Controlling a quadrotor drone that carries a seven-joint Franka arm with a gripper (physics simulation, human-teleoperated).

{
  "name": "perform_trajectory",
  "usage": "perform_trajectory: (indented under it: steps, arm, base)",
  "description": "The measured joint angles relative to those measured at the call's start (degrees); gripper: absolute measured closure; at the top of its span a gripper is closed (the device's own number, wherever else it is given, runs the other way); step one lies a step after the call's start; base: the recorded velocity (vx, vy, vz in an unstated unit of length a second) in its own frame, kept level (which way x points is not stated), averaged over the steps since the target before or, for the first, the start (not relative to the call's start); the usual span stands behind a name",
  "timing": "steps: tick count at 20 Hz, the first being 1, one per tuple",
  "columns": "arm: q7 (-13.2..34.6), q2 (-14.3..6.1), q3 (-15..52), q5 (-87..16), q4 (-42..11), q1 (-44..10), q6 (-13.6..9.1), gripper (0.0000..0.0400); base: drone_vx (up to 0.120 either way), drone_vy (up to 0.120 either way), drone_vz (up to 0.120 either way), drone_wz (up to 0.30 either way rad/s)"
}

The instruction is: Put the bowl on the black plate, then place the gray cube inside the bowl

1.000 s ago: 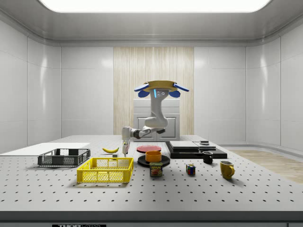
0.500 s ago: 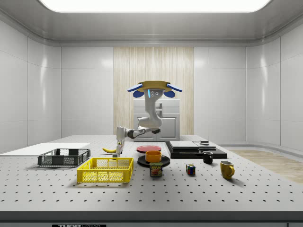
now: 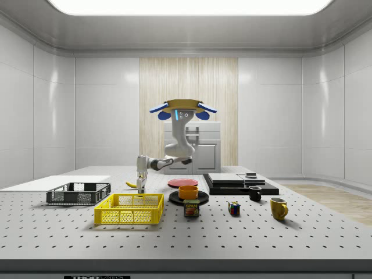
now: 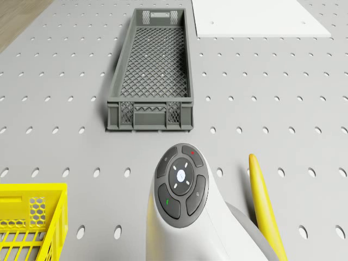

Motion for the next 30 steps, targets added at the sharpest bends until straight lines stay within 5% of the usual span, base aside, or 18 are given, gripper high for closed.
perform_trajectory:
  steps: [12, 15, 18, 30]
  arm:
    - [-1.25, 0.46, -1.77, -1.71, 1.82, -0.09, 0.93, 0.0000]
    - [-1.33, 0.65, -1.71, -1.70, 2.12, -0.28, 0.87, 0.0079]
    - [-1.38, 0.77, -1.68, -1.70, 2.26, -0.36, 0.81, 0.0116]
    - [-1.31, 0.78, 2.34, 2.01, 0.64, 0.41, -1.20, 0.0148]
  base:
    - [0.000, 0.000, 0.000, 0.000]
    - [0.000, 0.000, 0.000, 0.000]
    - [0.000, 0.000, 0.000, 0.000]
    - [0.000, 0.000, 0.047, 0.000]
